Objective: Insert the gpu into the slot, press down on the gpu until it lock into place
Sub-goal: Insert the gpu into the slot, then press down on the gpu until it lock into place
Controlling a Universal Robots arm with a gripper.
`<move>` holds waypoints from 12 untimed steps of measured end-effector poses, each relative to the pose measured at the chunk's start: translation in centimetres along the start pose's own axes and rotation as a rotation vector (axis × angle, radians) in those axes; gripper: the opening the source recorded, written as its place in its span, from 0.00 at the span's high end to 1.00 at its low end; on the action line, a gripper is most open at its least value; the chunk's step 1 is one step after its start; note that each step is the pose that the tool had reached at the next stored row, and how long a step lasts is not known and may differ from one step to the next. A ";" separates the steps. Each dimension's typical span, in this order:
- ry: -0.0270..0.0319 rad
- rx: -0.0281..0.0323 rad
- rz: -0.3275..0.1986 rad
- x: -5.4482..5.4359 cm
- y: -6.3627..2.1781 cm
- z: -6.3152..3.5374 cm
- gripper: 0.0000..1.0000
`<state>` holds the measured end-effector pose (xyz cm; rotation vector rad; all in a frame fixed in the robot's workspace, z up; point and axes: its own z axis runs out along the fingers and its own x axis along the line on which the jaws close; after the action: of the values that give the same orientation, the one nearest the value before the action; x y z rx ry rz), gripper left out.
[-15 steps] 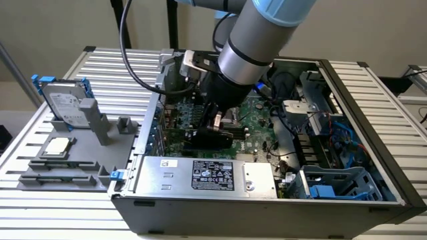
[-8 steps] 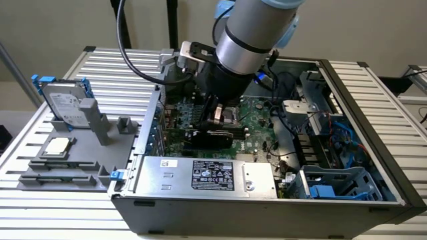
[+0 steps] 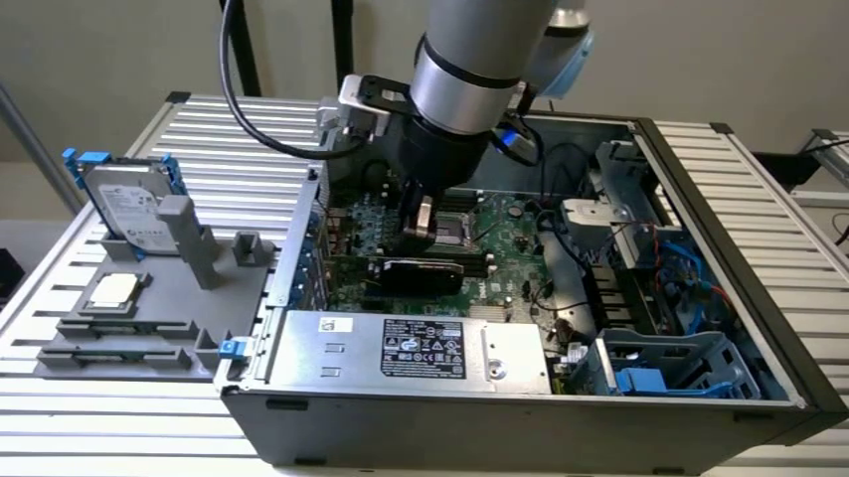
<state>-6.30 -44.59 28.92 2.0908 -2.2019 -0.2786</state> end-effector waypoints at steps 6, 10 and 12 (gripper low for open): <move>0.0009 0.0403 -0.003 -0.2 0.63 -0.05 0.87; 0.0012 0.0403 -0.003 -0.2 0.65 -0.05 0.89; 0.0013 0.0402 -0.004 -0.2 0.68 -0.05 0.89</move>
<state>-6.94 -44.37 29.12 2.1147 -2.2215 -0.2351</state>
